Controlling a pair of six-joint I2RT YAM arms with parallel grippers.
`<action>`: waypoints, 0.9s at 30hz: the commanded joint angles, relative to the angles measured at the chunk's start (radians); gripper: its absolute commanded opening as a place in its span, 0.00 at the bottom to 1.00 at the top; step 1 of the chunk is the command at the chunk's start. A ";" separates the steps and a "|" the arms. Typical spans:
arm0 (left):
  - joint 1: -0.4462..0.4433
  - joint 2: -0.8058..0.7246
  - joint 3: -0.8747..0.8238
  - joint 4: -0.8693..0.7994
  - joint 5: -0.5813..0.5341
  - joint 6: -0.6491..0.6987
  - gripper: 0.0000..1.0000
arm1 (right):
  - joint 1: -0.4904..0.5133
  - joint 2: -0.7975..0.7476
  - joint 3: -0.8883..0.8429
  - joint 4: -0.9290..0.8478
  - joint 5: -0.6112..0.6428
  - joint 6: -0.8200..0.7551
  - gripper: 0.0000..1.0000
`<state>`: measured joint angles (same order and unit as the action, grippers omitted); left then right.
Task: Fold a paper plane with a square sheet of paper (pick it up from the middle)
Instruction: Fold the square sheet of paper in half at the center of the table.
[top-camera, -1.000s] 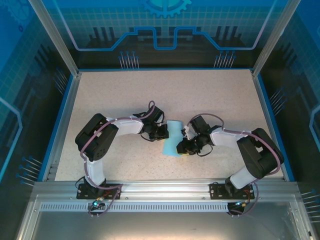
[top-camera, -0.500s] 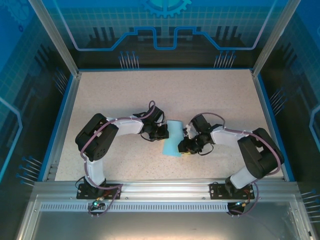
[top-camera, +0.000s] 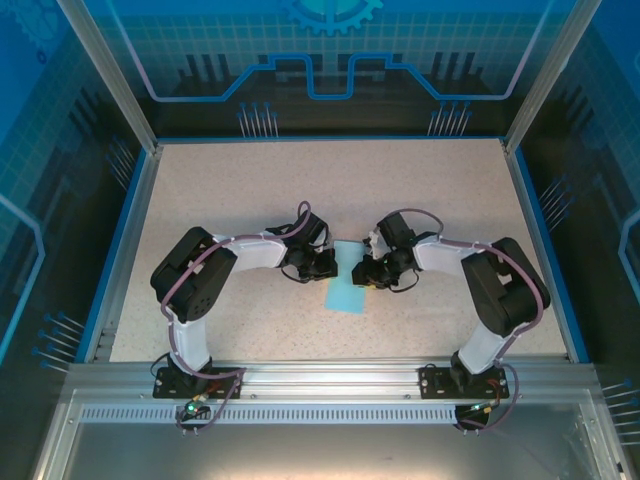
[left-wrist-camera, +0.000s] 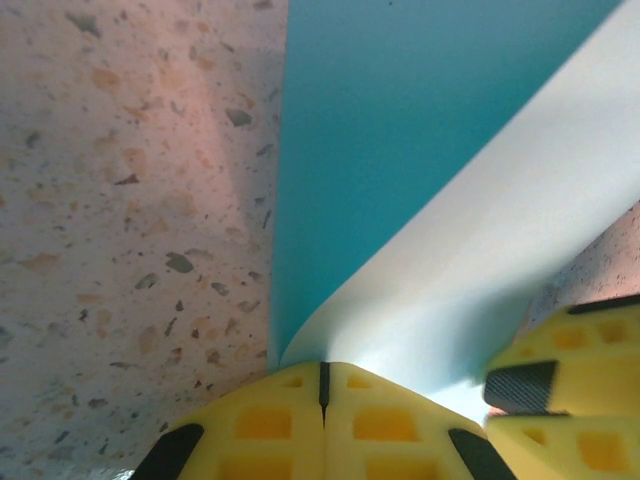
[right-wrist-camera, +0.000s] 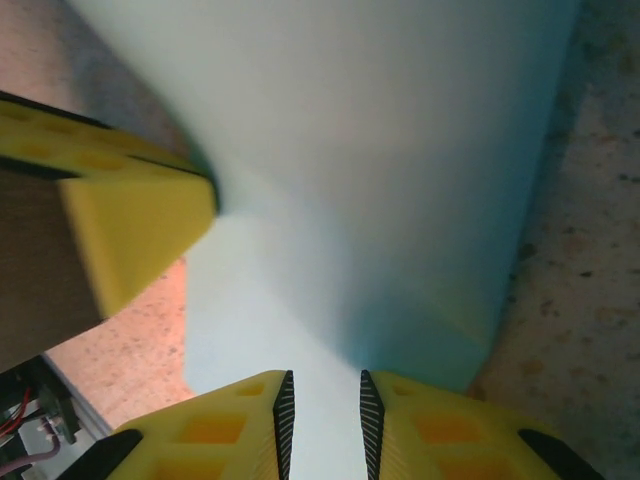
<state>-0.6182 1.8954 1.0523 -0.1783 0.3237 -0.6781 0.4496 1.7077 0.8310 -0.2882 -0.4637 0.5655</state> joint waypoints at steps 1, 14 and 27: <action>-0.017 0.045 -0.010 -0.081 -0.014 0.014 0.00 | -0.012 0.041 -0.015 0.007 0.033 0.000 0.27; -0.017 0.044 -0.016 -0.082 -0.015 0.012 0.00 | -0.055 -0.022 0.068 -0.019 -0.007 -0.025 0.28; -0.017 0.044 -0.019 -0.085 -0.017 0.014 0.00 | -0.076 0.124 0.054 0.023 0.002 -0.034 0.28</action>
<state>-0.6186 1.8954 1.0523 -0.1780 0.3233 -0.6785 0.3908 1.7885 0.8967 -0.2558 -0.4889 0.5488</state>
